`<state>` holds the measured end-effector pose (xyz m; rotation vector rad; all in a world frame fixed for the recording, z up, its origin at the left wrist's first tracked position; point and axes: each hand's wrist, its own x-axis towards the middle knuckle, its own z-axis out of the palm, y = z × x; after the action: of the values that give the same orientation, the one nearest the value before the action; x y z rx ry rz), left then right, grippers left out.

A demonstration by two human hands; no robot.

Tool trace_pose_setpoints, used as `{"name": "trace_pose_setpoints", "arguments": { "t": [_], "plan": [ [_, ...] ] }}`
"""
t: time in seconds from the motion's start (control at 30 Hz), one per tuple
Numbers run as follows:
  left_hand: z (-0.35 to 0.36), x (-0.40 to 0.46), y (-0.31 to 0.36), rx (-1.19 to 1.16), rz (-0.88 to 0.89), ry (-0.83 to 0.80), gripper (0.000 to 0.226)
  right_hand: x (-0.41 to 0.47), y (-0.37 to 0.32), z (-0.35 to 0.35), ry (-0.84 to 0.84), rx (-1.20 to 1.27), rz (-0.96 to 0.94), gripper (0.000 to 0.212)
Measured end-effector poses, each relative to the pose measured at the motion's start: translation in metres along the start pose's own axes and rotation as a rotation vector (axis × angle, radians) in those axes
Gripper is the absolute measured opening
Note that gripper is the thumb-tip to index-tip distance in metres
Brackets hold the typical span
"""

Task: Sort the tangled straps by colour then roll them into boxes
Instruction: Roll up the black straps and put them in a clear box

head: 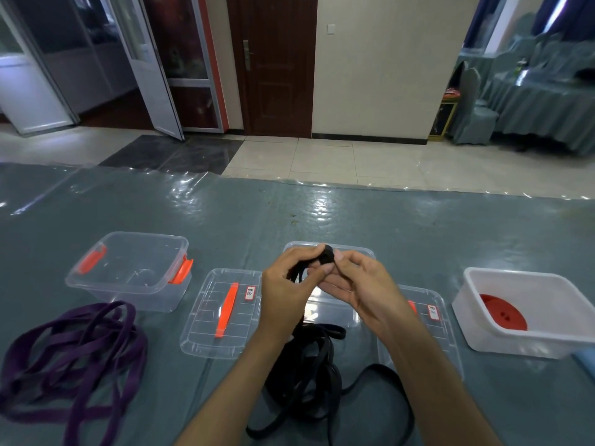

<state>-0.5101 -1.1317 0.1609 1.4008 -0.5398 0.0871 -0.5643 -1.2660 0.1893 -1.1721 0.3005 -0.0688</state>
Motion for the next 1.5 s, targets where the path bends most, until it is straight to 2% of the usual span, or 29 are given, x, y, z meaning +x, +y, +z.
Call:
{"name": "trace_pose_setpoints", "arguments": {
  "t": [0.17,0.23,0.33,0.43,0.53,0.63,0.73,0.9,1.03,1.13,1.3,1.5],
  "plan": [
    [-0.005,0.005,0.002,-0.009,-0.009,0.010,0.030,0.006,-0.003,0.002,0.086,-0.298,-0.073,0.025],
    [-0.007,0.008,0.001,-0.041,-0.043,0.003,0.028,0.009,-0.005,0.002,0.127,-0.306,-0.169,0.017],
    [-0.008,0.012,0.002,-0.086,-0.087,-0.009,0.028,0.011,-0.010,0.003,0.102,-0.320,-0.324,0.023],
    [-0.009,0.017,0.005,-0.130,-0.113,-0.041,0.029,0.010,-0.012,0.003,0.063,-0.382,-0.403,0.014],
    [-0.011,0.021,0.007,-0.183,-0.140,-0.083,0.031,0.013,-0.011,0.002,0.096,-0.402,-0.463,0.011],
    [-0.011,0.024,0.009,-0.248,-0.215,-0.080,0.039,0.016,-0.010,0.003,0.105,-0.339,-0.496,0.012],
    [-0.008,0.027,0.011,-0.298,-0.267,0.036,0.044,0.018,-0.007,0.006,0.108,-0.279,-0.529,0.014],
    [-0.005,0.029,0.006,-0.336,-0.283,0.107,0.027,0.018,-0.001,0.008,0.138,-0.289,-0.527,0.012],
    [-0.004,0.030,0.005,-0.282,-0.251,0.089,0.026,0.019,0.001,0.001,0.196,-0.426,-0.568,0.014],
    [0.001,0.029,0.005,-0.264,-0.224,0.148,0.028,0.015,-0.001,0.001,0.196,-0.411,-0.570,0.020],
    [0.012,0.024,0.007,-0.345,-0.216,0.230,0.008,0.015,-0.002,0.006,0.187,-0.452,-0.581,0.023],
    [0.006,0.025,0.004,-0.300,-0.190,0.133,0.012,0.015,0.003,0.006,0.242,-0.340,-0.617,0.022]
  ]
}}
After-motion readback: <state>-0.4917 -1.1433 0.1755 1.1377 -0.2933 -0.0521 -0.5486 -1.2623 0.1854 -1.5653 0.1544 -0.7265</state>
